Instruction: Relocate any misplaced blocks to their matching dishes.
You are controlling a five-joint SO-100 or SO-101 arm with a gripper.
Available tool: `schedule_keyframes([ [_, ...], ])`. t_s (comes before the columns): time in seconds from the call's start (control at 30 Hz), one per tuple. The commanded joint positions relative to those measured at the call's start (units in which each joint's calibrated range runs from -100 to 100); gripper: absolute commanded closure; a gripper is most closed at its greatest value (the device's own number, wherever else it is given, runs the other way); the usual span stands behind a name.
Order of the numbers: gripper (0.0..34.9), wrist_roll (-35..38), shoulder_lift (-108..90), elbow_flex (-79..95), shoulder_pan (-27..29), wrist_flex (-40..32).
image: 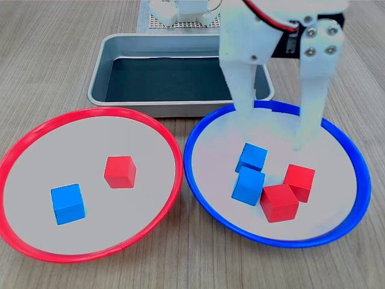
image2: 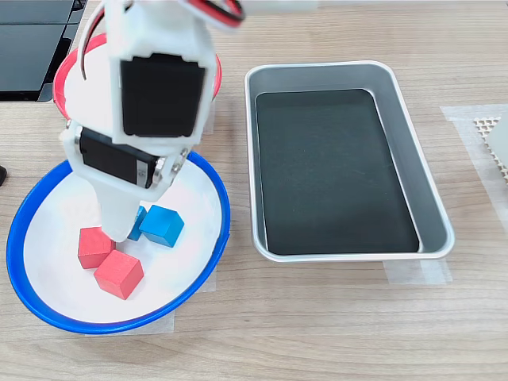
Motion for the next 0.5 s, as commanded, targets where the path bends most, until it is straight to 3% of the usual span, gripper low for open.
schedule_keyframes([
  [0.0, 22.4, -1.2, -1.0, -3.6, -1.9, -1.3],
  [0.47, 20.8, -1.5, 6.9, -9.2, -2.4, -5.0],
])
